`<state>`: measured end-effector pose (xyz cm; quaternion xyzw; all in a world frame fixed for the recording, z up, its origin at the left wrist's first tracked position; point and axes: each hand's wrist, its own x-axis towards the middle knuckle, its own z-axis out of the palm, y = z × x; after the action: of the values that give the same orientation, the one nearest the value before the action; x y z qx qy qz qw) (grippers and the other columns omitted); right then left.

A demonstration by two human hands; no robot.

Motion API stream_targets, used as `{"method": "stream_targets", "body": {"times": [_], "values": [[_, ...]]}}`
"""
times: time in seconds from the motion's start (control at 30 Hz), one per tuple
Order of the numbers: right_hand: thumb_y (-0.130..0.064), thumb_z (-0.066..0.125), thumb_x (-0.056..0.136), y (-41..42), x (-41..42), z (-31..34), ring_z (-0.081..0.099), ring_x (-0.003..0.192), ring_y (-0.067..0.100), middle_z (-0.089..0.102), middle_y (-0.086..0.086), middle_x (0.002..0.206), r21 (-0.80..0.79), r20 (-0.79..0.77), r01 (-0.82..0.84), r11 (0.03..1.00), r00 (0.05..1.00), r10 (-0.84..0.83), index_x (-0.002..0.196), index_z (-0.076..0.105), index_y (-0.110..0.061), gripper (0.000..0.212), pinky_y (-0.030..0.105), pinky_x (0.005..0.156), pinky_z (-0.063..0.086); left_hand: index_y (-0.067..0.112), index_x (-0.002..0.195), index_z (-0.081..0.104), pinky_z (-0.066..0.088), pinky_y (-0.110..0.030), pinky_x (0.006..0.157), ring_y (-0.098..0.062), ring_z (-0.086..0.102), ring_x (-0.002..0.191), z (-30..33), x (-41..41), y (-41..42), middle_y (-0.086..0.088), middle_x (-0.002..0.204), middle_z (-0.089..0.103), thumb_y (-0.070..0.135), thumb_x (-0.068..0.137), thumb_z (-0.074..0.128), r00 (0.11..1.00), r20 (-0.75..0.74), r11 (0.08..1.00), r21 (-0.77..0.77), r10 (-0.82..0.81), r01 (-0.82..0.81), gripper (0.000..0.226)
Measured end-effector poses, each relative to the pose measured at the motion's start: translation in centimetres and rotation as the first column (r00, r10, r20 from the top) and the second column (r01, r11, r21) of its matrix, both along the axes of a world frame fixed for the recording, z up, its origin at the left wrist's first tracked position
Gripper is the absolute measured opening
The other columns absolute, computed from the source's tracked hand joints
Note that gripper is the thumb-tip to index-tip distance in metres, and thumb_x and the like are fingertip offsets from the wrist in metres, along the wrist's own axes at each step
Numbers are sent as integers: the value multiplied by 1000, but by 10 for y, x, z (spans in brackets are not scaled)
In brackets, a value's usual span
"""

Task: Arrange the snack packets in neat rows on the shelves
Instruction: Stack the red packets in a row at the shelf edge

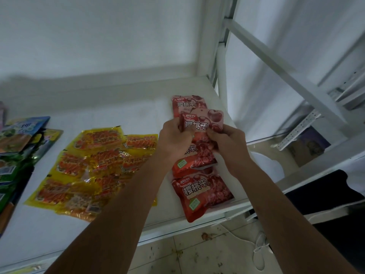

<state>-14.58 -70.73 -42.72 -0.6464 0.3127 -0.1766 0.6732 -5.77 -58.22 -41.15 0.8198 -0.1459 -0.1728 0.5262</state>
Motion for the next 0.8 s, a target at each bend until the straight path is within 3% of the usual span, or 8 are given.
{"method": "stream_targets", "body": {"times": [0.13, 0.23, 0.3, 0.4, 0.5, 0.63, 0.7, 0.8], "values": [[-49, 65, 98, -21, -1, 30, 63, 50, 8, 76, -1, 85, -227, -406, -267, 937, 900, 159, 98, 73, -14, 37, 17, 46, 42, 22, 88, 67, 54, -26, 65, -14, 68, 74, 9, 20, 14, 5, 81, 68, 57, 102, 56, 966, 183, 918, 384, -185, 103, 39], [-66, 52, 99, -43, 3, 51, 71, 63, 17, 76, -3, 87, -376, -689, -447, 812, 720, 78, 93, 71, -17, 53, 27, 62, 53, 16, 91, 66, 61, -39, 75, -23, 69, 78, 20, 43, 23, -4, 87, 69, 72, 98, 47, 942, 266, 813, 582, -206, 14, 60], [-56, 60, 95, -56, 22, 48, 75, 73, 25, 77, 4, 87, -466, -647, -338, 818, 761, -54, 93, 73, -10, 48, 42, 82, 62, 15, 89, 65, 56, -38, 76, -25, 67, 80, 29, 53, 21, -4, 87, 67, 73, 99, 42, 920, 329, 717, 693, -213, -81, 63], [-41, 61, 78, -59, 63, 37, 73, 85, 33, 73, 15, 103, -484, -521, -199, 852, 848, -98, 102, 67, -3, 46, 44, 83, 63, 12, 85, 60, 48, -37, 73, -27, 62, 78, 38, 64, 9, -4, 80, 59, 63, 103, 41, 878, 424, 620, 756, -221, -209, 58], [-43, 63, 88, -49, 92, 21, 64, 83, 27, 63, 10, 102, -368, -511, -194, 909, 859, -23, 108, 56, -6, 43, 34, 66, 56, 11, 86, 55, 48, -33, 67, -23, 61, 75, 29, 79, -12, -5, 85, 61, 49, 102, 53, 928, 321, 693, 713, -188, -106, 41], [-75, 64, 65, -50, 120, -7, 58, 125, 37, 56, 15, 135, -328, -591, -276, 903, 806, 31, 134, 56, -11, 95, 53, 102, 52, 8, 96, 60, 49, -28, 55, -22, 68, 75, 18, 88, -33, -7, 90, 68, 38, 96, 71, 999, -5, 909, 415, -43, 42, 32], [-73, 70, 61, -51, 122, -3, 55, 129, 37, 53, 14, 140, -284, -542, -226, 932, 839, 38, 146, 47, -10, 108, 52, 105, 50, 5, 106, 57, 50, -30, 57, -24, 68, 78, 17, 86, -38, -9, 93, 68, 36, 94, 76, 994, -103, 951, 310, 27, 6, 38], [-40, 84, 83, -53, 117, 8, 68, 109, 28, 69, 10, 117, -220, -312, -39, 975, 949, -32, 129, 59, -7, 61, 36, 86, 56, 5, 98, 58, 45, -26, 55, -17, 63, 67, 22, 86, -37, -4, 83, 65, 36, 92, 79, 981, -154, 985, 149, 114, -91, 38]]}}
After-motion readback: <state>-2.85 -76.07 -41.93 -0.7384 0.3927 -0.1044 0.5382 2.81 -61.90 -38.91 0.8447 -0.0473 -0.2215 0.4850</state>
